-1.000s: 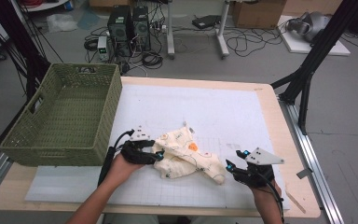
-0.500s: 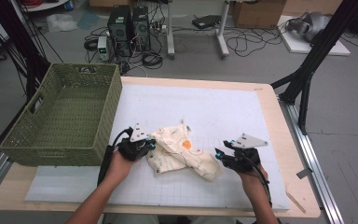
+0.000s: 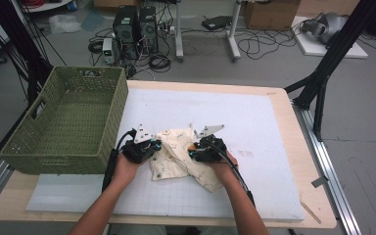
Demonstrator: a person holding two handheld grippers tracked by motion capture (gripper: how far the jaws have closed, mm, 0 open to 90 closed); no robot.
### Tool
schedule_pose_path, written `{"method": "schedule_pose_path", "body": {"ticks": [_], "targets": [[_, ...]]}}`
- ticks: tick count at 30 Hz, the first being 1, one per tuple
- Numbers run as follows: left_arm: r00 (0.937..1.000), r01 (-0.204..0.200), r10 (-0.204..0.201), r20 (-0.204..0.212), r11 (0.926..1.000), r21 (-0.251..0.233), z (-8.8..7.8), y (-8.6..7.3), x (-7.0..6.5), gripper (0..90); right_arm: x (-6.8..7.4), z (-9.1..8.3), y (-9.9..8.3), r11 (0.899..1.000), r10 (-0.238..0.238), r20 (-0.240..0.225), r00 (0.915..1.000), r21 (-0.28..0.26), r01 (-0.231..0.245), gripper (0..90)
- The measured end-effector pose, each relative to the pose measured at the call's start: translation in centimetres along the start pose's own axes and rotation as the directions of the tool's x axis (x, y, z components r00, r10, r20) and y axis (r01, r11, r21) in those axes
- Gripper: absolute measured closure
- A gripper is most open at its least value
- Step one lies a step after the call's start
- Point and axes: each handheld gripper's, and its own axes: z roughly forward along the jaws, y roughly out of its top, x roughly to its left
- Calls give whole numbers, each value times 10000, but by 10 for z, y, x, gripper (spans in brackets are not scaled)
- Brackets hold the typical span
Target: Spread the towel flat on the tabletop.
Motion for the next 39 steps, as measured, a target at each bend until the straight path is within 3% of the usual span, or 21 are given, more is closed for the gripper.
{"method": "schedule_pose_path", "body": {"ticks": [2, 3, 5, 7, 8, 10, 11, 14, 15, 18, 22, 24, 26, 27, 29, 30, 32, 34, 36, 39], "targets": [[9999, 119, -119, -65, 9999, -15, -2, 1, 0, 788, 1, -5, 0, 9988, -410, 456, 9981, 271, 398, 861], [9997, 232, -233, -100, 9997, -78, -3, 1, 0, 725, -1, -8, -1, 9983, -439, 1009, 9939, 415, 399, 862], [9993, 354, -355, -86, 9993, -138, -5, 2, 1, 626, -11, -20, -6, 9993, -12, 1655, 9862, 369, -50, 863], [9980, 633, -633, -14, 9979, -128, -5, 2, -1, 529, -22, -34, -13, 9984, 563, 2261, 9725, -52, -566, 862], [9983, 566, -565, 143, 9984, -38, -5, 2, -2, 523, -28, -40, -17, 9967, 811, 2511, 9645, -166, -795, 862], [9986, 408, -412, 342, 9991, 137, -4, 3, -7, 515, -33, -48, -24, 9945, 1028, 3087, 9456, -148, -1033, 862], [9984, 356, -362, 444, 9992, 159, -4, 3, -9, 516, -35, -52, -27, 9941, 1037, 3510, 9306, -80, -1077, 862], [9967, 382, -392, 715, 9992, 143, -4, 5, -16, 516, -45, -66, -36, 9846, 1722, 4384, 8821, -477, -1685, 862], [9958, 411, -418, 817, 9991, 103, -2, 6, -19, 516, -50, -69, -40, 9776, 2083, 4317, 8777, -638, -2006, 860], [9941, 271, -279, 1048, 9996, 96, 8, 10, -30, 513, -49, -77, -47, 9724, 2333, 4300, 8721, -1062, -2077, 774], [9925, -321, 214, 1200, 9956, 878, 26, 14, -45, 484, -43, -96, -59, 9638, 2586, 4223, 8688, -1732, -2027, 652], [9907, -859, 725, 1148, 9894, 1170, 32, 15, -53, 480, -39, -107, -69, 9610, 2635, 4143, 8712, -1917, -1996, 608], [9865, -1400, 1292, 1002, 9841, 1095, 35, 14, -62, 503, -36, -117, -79, 9602, 2622, 4167, 8704, -2027, -1922, 599], [9816, -1633, 1508, 1175, 9810, 1049, 35, 15, -64, 584, -35, -120, -85, 9582, 2674, 4138, 8702, -2092, -1950, 597], [9709, -2287, 2182, 986, 9670, 1118, 35, 15, -69, 832, -34, -123, -96, 9515, 2887, 4015, 8692, -2211, -2139, 598], [9704, -2350, 2260, 853, 9648, 1181, 35, 16, -68, 885, -34, -124, -101, 9498, 2942, 3971, 8693, -2225, -2198, 598], [9784, -2058, 2023, 421, 9724, 1097, 33, 17, -62, 891, -32, -123, -107, 9513, 2931, 3899, 8730, -2106, -2253, 599], [9882, -1527, 1517, 191, 9857, 707, 27, 18, -51, 892, -31, -122, -109, 9528, 2890, 3742, 8812, -2022, -2266, 588], [9920, -1247, 1254, -140, 9912, 450, 20, 20, -40, 892, -30, -118, -108, 9521, 2908, 3550, 8885, -1994, -2320, 583], [9967, -757, 766, -268, 9965, 346, 15, 19, -27, 892, -26, -109, -103, 9557, 2777, 3110, 9089, -1857, -2285, 588]]}}
